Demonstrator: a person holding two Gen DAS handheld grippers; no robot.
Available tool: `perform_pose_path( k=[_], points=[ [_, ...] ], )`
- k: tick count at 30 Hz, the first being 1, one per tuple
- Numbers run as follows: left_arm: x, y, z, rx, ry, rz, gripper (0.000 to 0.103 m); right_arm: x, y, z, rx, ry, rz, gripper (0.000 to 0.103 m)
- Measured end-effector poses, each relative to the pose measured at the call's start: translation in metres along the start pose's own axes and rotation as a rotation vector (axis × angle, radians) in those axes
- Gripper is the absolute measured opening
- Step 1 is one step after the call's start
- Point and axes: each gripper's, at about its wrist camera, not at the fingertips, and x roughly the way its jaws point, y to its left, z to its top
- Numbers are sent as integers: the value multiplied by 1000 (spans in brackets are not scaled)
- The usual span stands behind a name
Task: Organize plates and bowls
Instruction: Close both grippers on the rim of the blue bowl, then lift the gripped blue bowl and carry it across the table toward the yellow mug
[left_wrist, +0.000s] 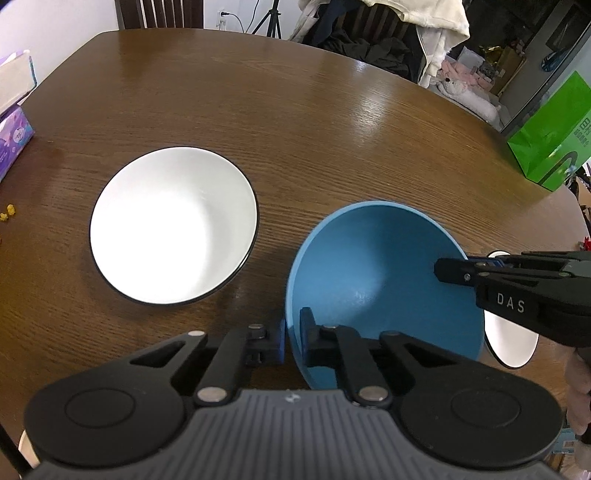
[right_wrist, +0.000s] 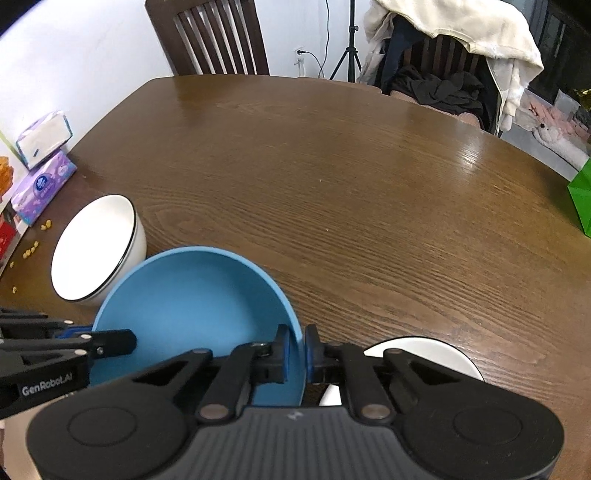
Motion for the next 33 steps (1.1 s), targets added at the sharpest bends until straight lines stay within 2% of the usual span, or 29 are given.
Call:
perform_pose_path(
  k=[12, 22, 33],
  points=[
    [-7, -3, 7, 2, 2, 19, 9, -6, 2, -3, 57, 2, 9, 6],
    [-33, -7, 2, -14, -41, 51, 9, -29, 11, -12, 67, -15, 30, 5],
    [-51, -11, -1, 5, -68, 35, 9, -51, 13, -21, 114, -46, 27, 5]
  ],
)
